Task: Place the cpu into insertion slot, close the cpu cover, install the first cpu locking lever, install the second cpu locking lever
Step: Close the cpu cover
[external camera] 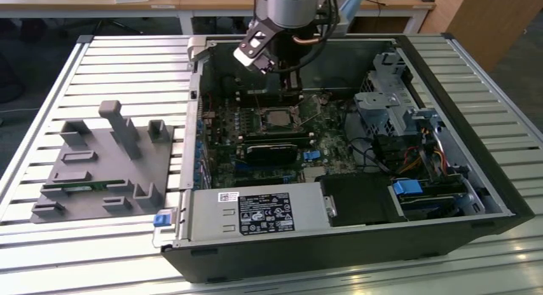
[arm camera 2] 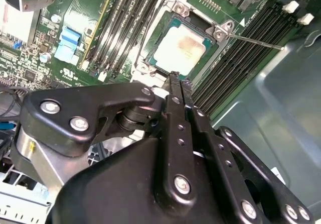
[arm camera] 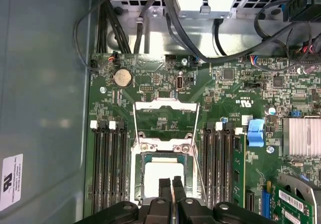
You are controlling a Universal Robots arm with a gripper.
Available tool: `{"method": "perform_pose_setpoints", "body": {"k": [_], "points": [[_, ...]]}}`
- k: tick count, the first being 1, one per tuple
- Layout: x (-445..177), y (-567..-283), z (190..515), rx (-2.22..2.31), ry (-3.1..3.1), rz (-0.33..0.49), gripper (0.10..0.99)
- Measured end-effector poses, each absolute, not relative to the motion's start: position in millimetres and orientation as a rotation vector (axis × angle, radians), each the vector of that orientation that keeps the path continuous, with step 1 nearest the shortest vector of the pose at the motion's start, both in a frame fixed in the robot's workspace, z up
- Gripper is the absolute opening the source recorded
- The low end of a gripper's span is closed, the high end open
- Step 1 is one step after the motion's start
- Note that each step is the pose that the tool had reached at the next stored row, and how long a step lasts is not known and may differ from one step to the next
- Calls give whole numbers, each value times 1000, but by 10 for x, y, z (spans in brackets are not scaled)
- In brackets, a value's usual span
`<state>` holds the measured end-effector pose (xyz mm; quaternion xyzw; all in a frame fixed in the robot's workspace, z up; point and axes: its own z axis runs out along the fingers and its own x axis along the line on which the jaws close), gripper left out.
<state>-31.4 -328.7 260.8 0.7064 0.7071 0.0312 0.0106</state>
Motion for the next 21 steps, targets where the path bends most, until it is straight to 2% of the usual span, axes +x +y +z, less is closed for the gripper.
{"method": "perform_pose_setpoints", "body": {"k": [21], "points": [[-250, -3287, 2608, 2204, 2206, 97, 153]]}}
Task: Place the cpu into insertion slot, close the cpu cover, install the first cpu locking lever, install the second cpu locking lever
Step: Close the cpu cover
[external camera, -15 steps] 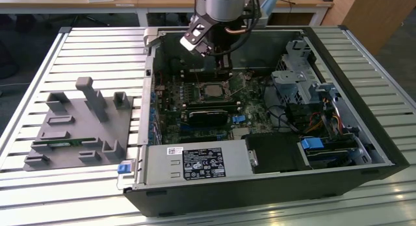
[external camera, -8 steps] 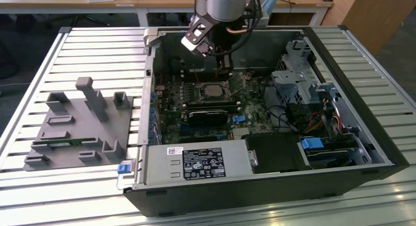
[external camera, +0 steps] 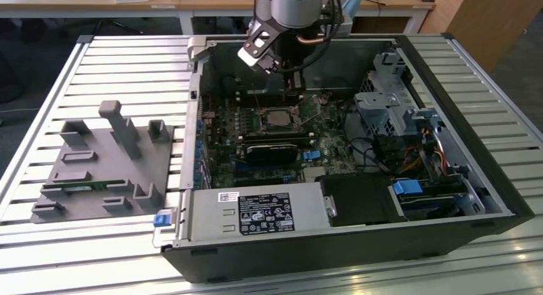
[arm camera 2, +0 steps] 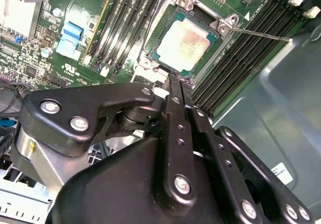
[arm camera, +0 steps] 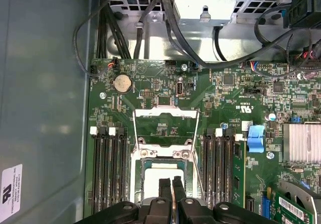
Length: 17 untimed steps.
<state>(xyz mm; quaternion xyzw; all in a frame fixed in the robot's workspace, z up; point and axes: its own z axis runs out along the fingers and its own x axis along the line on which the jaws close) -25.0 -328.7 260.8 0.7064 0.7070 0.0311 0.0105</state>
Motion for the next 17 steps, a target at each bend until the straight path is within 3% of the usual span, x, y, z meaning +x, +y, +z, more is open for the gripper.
{"method": "perform_pose_setpoints", "body": {"k": [17], "points": [[-191, -3287, 2608, 2205, 2207, 96, 153]]}}
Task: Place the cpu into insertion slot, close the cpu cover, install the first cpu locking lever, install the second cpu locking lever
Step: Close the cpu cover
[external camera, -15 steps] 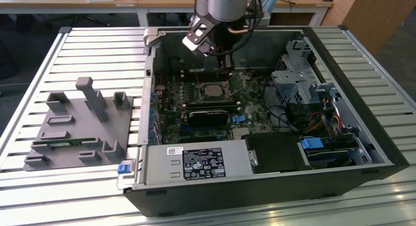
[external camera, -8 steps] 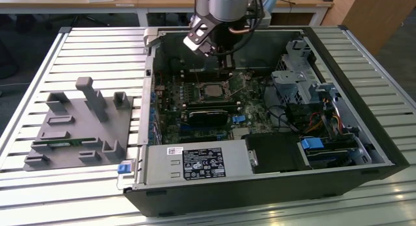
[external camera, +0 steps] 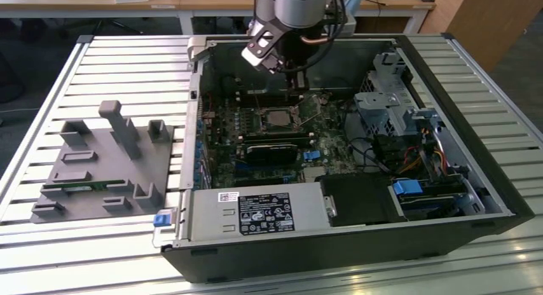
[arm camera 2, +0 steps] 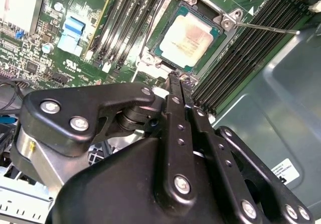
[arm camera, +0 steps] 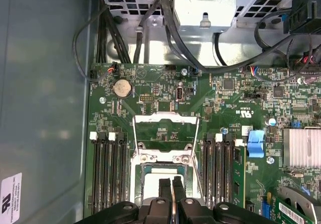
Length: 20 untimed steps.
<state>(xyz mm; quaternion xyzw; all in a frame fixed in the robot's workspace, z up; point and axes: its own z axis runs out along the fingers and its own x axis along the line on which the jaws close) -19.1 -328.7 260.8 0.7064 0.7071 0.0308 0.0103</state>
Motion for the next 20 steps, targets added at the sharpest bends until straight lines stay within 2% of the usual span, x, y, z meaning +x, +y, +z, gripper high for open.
{"method": "perform_pose_setpoints", "body": {"k": [20], "points": [[-49, -3288, 2651, 2209, 2211, 99, 153]]}}
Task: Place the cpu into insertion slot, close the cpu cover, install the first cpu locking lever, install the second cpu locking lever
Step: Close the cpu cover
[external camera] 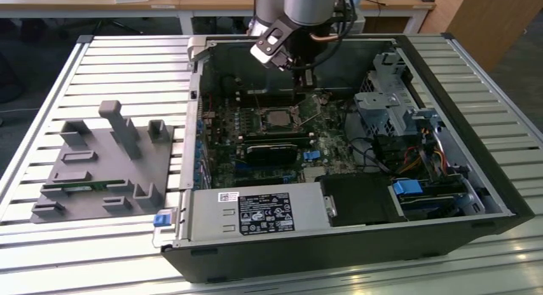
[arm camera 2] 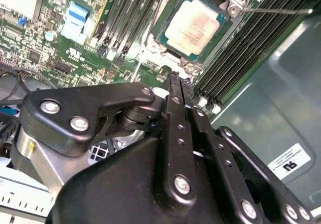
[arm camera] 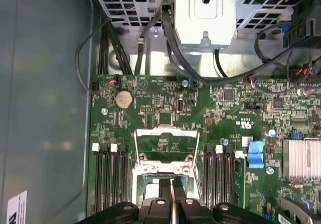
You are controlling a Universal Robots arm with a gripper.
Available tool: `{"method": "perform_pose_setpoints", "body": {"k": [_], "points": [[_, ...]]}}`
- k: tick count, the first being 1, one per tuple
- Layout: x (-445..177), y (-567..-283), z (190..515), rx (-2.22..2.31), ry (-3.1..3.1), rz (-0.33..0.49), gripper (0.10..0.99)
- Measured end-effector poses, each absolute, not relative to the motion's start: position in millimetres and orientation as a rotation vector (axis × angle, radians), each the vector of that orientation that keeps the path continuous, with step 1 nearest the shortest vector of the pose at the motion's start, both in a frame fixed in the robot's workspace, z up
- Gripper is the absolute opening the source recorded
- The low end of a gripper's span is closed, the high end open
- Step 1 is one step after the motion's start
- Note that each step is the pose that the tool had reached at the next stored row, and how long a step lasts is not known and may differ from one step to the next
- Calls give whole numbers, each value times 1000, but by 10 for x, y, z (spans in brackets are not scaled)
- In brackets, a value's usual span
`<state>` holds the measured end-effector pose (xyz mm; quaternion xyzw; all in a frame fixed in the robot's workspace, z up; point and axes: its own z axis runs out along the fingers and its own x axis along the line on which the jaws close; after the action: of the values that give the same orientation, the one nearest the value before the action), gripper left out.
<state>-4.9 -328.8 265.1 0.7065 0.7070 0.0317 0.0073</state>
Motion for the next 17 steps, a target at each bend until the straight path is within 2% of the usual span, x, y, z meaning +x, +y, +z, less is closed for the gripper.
{"method": "perform_pose_setpoints", "body": {"k": [17], "points": [[189, -3287, 2614, 2208, 2236, 94, 153]]}}
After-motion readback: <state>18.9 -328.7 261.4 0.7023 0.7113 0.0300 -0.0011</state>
